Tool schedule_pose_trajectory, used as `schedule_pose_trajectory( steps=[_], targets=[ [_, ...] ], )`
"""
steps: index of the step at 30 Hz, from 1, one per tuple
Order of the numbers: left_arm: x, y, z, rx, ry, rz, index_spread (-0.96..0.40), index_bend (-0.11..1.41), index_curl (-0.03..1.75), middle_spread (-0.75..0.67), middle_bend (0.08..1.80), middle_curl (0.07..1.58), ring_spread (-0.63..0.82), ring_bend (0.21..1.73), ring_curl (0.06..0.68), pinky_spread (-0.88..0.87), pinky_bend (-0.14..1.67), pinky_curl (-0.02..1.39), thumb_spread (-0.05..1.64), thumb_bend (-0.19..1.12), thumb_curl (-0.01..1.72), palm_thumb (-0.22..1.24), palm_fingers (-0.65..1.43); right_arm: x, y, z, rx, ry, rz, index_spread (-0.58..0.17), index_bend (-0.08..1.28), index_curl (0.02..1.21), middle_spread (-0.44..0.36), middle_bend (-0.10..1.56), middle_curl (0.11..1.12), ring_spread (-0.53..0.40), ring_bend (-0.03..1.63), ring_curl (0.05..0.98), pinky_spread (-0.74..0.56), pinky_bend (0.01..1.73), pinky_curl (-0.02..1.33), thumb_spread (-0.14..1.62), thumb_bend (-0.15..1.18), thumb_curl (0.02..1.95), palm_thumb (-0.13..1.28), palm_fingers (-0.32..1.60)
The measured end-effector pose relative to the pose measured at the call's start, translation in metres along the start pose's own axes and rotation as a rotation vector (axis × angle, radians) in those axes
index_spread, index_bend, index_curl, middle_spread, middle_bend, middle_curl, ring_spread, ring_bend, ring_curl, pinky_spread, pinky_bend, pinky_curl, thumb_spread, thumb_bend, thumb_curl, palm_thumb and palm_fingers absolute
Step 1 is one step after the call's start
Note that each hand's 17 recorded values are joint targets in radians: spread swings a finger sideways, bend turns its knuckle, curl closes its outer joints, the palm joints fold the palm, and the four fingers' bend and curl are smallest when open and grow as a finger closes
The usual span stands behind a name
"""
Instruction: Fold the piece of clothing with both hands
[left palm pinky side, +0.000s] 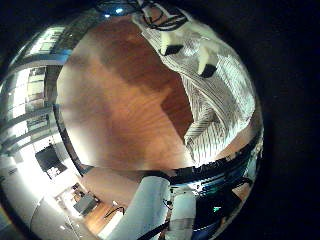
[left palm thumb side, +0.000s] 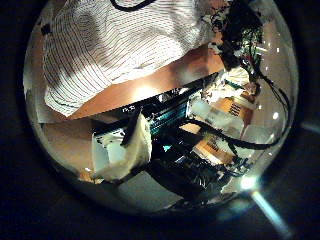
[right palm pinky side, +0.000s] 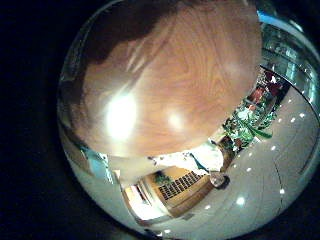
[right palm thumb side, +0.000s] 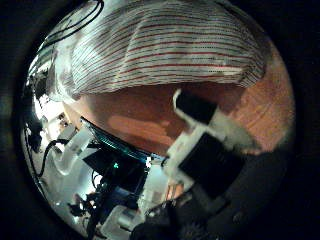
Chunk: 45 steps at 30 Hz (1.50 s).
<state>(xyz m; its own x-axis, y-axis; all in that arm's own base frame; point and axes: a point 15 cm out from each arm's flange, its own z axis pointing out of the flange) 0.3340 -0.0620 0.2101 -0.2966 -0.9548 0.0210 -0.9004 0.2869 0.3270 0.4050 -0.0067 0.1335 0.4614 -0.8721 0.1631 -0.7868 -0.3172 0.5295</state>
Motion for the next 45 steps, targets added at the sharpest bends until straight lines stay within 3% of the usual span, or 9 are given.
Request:
schedule_pose_trajectory(
  steps=[2,6,15,20,27,35,45],
  targets=[
    [0.001,0.002,-0.001,-0.01,0.001,0.001,0.03,0.18,0.39,0.26,0.18,0.32,0.29,0.7,0.265,0.44,0.41,0.37,1.14,-0.02,0.32,0.38,0.09,0.002,0.0,0.003,-0.006,-0.003,0.004,-0.424,0.29,0.44,-0.259,0.55,0.5,-0.294,0.83,0.364,-0.22,0.66,0.29,1.02,0.0,0.41,0.74,1.24],
    [0.003,0.004,0.001,-0.027,-0.002,0.011,0.02,0.18,0.39,0.25,0.18,0.32,0.29,0.7,0.26,0.45,0.41,0.37,1.14,-0.02,0.32,0.38,0.09,0.013,0.005,0.009,-0.012,-0.018,0.029,-0.454,0.43,0.56,-0.289,0.73,0.6,-0.298,0.98,0.452,-0.37,0.88,0.39,1.01,0.0,0.44,0.82,1.36],
    [0.008,0.019,0.016,-0.097,0.005,0.047,0.01,0.19,0.39,0.24,0.17,0.31,0.29,0.69,0.25,0.45,0.4,0.36,1.14,-0.02,0.32,0.38,0.11,0.072,0.037,0.011,0.004,-0.029,0.148,-0.454,0.75,0.8,-0.253,1.04,0.77,-0.249,1.24,0.576,-0.32,1.19,0.55,1.08,0.03,0.51,1.0,1.22],
    [0.013,0.019,0.026,-0.107,0.01,0.057,0.01,0.19,0.39,0.24,0.17,0.3,0.29,0.69,0.245,0.45,0.4,0.35,1.14,-0.02,0.32,0.38,0.11,0.104,0.058,0.01,0.026,-0.039,0.212,-0.44,0.82,0.89,-0.239,1.11,0.82,-0.233,1.31,0.612,-0.29,1.28,0.6,1.12,0.01,0.55,1.02,1.14],
    [0.023,0.005,0.051,-0.09,0.041,0.066,0.0,0.18,0.39,0.23,0.18,0.3,0.28,0.69,0.24,0.43,0.4,0.35,1.15,-0.02,0.32,0.37,0.12,0.11,0.069,-0.024,0.112,-0.016,0.233,-0.424,0.85,0.97,-0.227,1.14,0.86,-0.218,1.36,0.636,-0.26,1.32,0.64,1.16,-0.01,0.58,1.03,1.09],
    [0.019,0.004,0.054,-0.089,0.049,0.062,0.0,0.17,0.38,0.22,0.18,0.3,0.24,0.7,0.24,0.41,0.4,0.34,1.15,-0.02,0.32,0.37,0.13,0.079,0.078,-0.102,0.26,0.074,0.18,-0.413,0.85,1.03,-0.22,1.15,0.9,-0.211,1.37,0.648,-0.25,1.33,0.67,1.18,-0.01,0.6,1.04,1.07],
    [-0.011,0.004,0.051,-0.067,0.089,0.005,-0.01,0.17,0.36,0.2,0.18,0.31,0.16,0.73,0.246,0.33,0.42,0.35,1.15,-0.02,0.32,0.36,0.14,-0.037,0.071,-0.179,0.37,0.207,-0.043,-0.408,0.84,1.07,-0.215,1.14,0.93,-0.21,1.37,0.654,-0.25,1.32,0.69,1.15,-0.01,0.64,1.05,1.07]
  ],
)
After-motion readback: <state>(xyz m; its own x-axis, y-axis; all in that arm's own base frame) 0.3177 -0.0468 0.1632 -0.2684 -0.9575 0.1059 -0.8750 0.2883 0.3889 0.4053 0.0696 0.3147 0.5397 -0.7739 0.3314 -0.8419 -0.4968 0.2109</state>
